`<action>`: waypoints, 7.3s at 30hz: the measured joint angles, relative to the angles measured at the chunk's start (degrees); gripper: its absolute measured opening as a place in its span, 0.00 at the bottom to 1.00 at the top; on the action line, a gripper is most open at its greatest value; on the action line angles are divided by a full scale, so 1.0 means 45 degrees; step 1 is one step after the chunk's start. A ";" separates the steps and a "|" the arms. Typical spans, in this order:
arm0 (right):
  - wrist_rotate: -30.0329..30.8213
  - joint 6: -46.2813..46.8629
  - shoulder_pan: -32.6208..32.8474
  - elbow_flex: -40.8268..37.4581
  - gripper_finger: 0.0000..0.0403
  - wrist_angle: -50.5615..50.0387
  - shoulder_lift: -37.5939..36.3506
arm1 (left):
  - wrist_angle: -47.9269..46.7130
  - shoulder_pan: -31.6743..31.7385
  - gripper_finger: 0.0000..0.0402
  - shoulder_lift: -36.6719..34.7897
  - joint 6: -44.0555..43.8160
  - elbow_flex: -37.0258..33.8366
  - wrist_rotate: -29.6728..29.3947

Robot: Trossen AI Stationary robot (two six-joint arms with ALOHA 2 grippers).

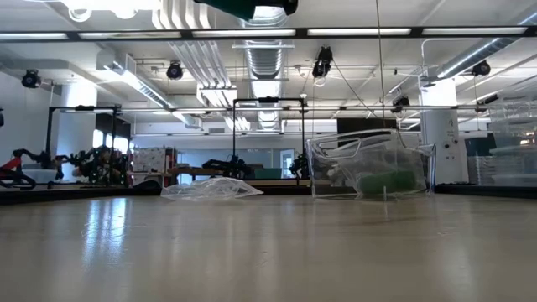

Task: Roll bandage
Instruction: Roll the dark green bandage

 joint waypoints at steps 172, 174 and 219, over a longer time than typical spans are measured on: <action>-0.0869 0.2955 -0.0316 0.2455 0.09 -0.4020 0.0865 | -0.6816 -0.1574 0.04 -0.0427 0.4569 0.0219 -0.5205; -0.0874 0.2957 -0.0311 0.2544 0.14 -0.4070 0.0865 | -0.6788 -0.1560 0.05 -0.0518 0.4530 0.0219 -0.4586; -0.0889 -0.1058 -0.0228 0.3132 0.49 -0.7439 -0.0291 | 0.1521 -0.1549 0.02 -0.2364 0.0766 -0.4393 0.0050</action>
